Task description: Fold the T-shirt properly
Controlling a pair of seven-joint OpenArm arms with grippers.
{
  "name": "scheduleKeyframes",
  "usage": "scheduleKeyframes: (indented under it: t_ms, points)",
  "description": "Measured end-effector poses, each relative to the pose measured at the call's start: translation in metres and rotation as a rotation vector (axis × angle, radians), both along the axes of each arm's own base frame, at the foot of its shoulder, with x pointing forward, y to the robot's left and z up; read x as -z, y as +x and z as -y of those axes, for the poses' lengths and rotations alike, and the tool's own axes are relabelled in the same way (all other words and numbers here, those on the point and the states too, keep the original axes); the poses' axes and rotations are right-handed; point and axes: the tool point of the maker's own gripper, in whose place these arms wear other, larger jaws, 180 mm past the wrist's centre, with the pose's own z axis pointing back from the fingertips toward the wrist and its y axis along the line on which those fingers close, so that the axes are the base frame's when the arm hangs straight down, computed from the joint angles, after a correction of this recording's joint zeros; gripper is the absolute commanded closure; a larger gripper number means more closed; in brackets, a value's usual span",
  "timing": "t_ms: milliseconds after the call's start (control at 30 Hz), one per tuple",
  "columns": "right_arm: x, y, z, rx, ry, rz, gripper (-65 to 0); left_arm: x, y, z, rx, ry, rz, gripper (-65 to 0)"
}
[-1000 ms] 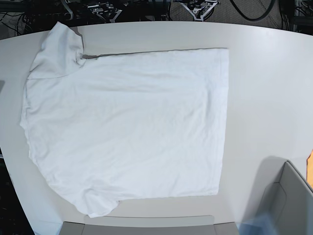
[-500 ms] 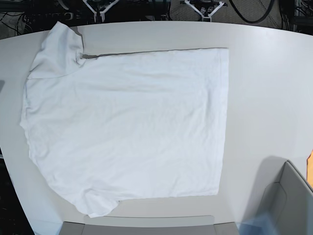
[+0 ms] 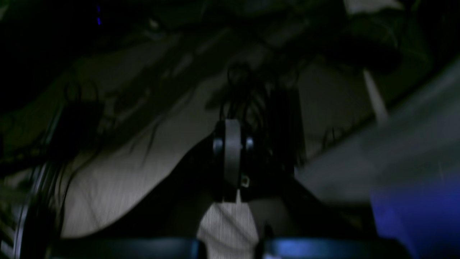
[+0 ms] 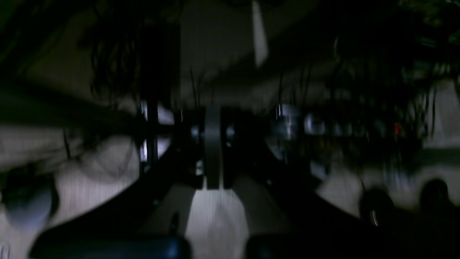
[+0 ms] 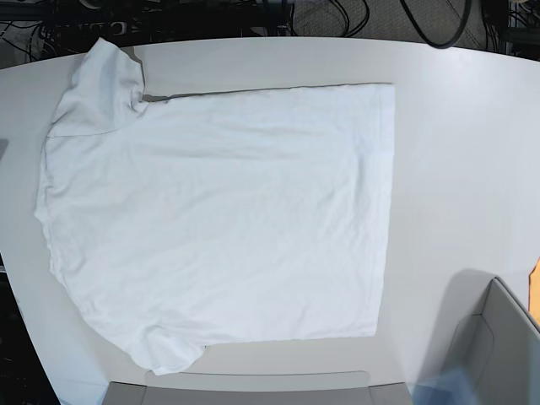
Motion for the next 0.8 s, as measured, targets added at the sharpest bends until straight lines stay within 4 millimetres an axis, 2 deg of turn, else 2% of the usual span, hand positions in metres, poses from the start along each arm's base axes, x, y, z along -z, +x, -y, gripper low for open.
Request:
scheduleKeyframes:
  t_ms: [133, 233, 300, 400, 467, 567, 667, 800]
  points:
    - [-0.021, 0.013, 0.003, -0.024, 0.005, 0.114, -0.1, -0.017, 0.021, -0.005, 0.009, 0.016, 0.115, -0.3]
    - [-0.046, 0.022, -0.007, -0.037, 0.033, 0.215, -0.1, -0.041, 0.015, -0.007, 0.020, 0.027, 0.185, -0.4]
    - [-0.066, 0.020, -0.018, -0.055, 0.068, 0.263, -0.1, -0.059, 0.006, -0.008, 0.029, 0.032, 0.217, -0.4]
    - [-0.097, 0.012, -0.025, -0.053, 0.097, 0.306, -0.1, -0.087, 0.013, -0.008, 0.039, 0.046, 0.303, -0.4]
    - [-0.123, 0.022, -0.015, -0.002, 0.102, 0.381, -0.1, -0.108, 0.021, -0.008, 0.046, 0.051, 0.371, -0.4]
    - [-0.162, 0.049, -0.001, 0.061, 0.118, 0.504, -0.3, -0.135, 0.036, -0.007, 0.055, 0.060, 0.466, -0.4]
    - [-0.195, 0.064, 0.006, 0.117, 0.178, 0.512, -4.6, -0.158, 0.056, -0.007, 0.060, 0.063, 0.564, -2.9]
    - [-0.230, 0.085, 0.019, 0.175, 0.286, 0.500, -13.0, -0.166, 0.058, -0.007, 0.064, 0.067, 0.576, -7.8]
